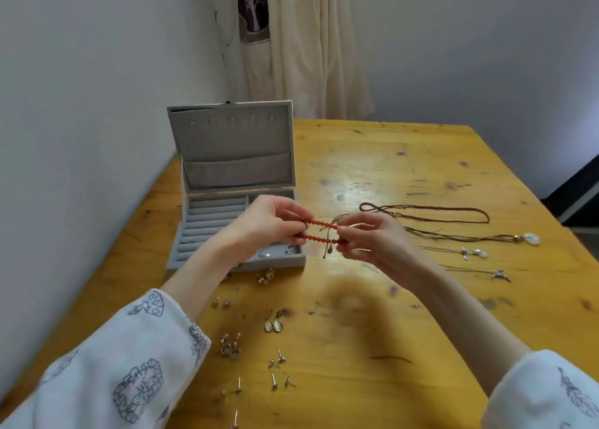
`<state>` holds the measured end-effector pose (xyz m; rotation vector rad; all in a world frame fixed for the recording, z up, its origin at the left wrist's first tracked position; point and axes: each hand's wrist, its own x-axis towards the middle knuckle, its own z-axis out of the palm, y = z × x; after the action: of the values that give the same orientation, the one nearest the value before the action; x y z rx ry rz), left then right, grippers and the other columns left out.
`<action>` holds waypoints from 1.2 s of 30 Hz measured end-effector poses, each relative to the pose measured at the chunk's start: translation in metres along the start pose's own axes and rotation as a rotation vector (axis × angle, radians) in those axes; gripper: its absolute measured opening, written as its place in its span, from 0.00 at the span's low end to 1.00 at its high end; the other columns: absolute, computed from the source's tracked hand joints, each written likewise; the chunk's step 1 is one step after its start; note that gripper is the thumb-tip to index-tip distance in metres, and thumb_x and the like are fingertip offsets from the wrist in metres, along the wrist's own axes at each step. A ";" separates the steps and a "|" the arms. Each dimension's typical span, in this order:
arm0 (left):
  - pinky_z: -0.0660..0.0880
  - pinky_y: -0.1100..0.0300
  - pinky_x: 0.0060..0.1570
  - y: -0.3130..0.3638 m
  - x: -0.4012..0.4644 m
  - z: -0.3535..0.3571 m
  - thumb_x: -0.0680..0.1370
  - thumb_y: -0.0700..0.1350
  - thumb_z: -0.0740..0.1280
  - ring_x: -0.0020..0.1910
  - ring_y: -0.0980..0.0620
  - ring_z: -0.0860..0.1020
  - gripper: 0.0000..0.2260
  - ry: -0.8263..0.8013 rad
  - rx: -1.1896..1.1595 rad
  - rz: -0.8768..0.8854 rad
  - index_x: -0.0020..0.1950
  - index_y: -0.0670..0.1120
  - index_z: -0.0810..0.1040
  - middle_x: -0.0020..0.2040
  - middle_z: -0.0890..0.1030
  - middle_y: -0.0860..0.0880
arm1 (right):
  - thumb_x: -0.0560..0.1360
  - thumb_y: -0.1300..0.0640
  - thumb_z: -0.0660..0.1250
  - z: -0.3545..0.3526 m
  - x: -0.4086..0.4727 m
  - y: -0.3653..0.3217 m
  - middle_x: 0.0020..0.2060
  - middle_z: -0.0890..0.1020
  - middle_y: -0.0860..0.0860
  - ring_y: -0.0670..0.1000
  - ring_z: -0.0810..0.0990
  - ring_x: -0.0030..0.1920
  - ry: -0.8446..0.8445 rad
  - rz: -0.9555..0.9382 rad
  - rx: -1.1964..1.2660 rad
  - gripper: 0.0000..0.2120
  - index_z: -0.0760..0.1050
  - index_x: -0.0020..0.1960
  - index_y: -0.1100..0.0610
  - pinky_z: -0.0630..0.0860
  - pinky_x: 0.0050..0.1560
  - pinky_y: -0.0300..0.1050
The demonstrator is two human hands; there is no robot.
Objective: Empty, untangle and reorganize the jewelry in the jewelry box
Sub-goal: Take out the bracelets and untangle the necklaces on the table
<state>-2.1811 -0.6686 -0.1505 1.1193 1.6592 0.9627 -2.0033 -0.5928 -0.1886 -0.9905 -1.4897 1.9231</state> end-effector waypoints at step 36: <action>0.69 0.65 0.47 -0.032 -0.013 0.088 0.75 0.48 0.67 0.46 0.57 0.73 0.12 -0.072 0.721 0.129 0.57 0.46 0.77 0.51 0.79 0.49 | 0.73 0.54 0.67 -0.045 -0.063 0.049 0.42 0.76 0.50 0.46 0.72 0.42 0.206 -0.166 -1.007 0.08 0.80 0.51 0.54 0.65 0.44 0.38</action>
<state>-2.1036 -0.6798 -0.2036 1.7216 1.9482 0.3766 -1.9279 -0.6271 -0.2270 -1.3316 -2.3490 0.8429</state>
